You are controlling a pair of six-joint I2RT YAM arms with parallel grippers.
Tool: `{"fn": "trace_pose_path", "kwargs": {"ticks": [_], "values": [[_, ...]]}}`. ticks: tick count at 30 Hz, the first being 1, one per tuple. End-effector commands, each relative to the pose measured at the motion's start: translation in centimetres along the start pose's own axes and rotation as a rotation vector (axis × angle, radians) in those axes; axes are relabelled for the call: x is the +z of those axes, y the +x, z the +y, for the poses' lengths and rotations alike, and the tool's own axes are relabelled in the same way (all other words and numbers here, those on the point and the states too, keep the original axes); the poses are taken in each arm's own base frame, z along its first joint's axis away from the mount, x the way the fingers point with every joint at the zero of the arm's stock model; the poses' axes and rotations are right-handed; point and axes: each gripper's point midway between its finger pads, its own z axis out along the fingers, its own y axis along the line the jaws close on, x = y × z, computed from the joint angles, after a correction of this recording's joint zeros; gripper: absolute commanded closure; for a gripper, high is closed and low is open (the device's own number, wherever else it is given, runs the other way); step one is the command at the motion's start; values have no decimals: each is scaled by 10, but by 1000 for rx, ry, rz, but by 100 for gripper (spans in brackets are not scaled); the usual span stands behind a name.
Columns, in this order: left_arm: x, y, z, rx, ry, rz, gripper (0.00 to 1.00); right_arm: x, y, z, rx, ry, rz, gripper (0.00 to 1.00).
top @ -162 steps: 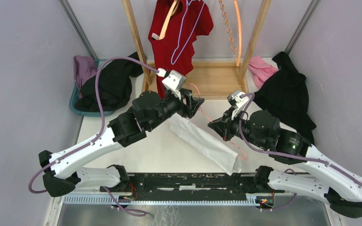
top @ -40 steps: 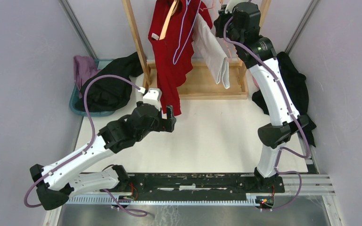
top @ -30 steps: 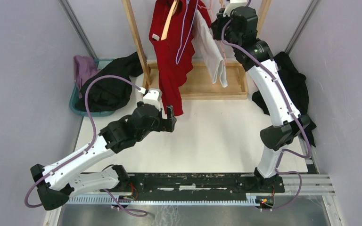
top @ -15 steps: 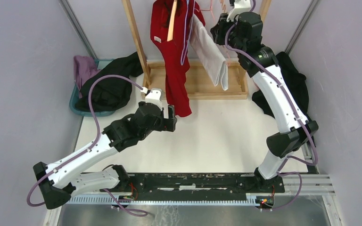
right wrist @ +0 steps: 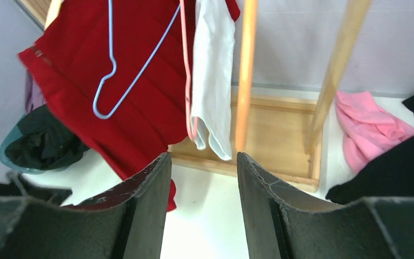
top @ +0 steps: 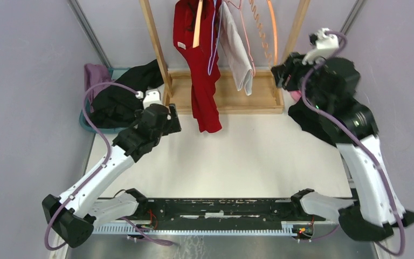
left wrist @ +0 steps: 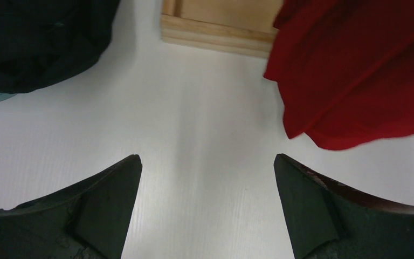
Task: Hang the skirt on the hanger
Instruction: Place the hanger on the clothesline, then pick up the skirt from the bin.
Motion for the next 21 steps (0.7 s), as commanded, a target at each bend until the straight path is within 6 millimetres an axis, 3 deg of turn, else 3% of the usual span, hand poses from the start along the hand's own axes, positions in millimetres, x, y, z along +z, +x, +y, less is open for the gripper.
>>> {"fn": "trace_pose_path", "kwargs": {"ticks": [1,5,12,21], "values": [[18,-27,33,-101,-121,-96,1,-46,22,-14,45,27,15,46],[39,-42,65,-183,-269,-155,1,-64,63,-18,72,9,81,47],[76,-50,111,-276,-454,-208,1,-73,126,-15,108,-52,192,49],[100,-54,156,-389,-580,-300,11,-76,164,-15,117,-80,253,50]]}}
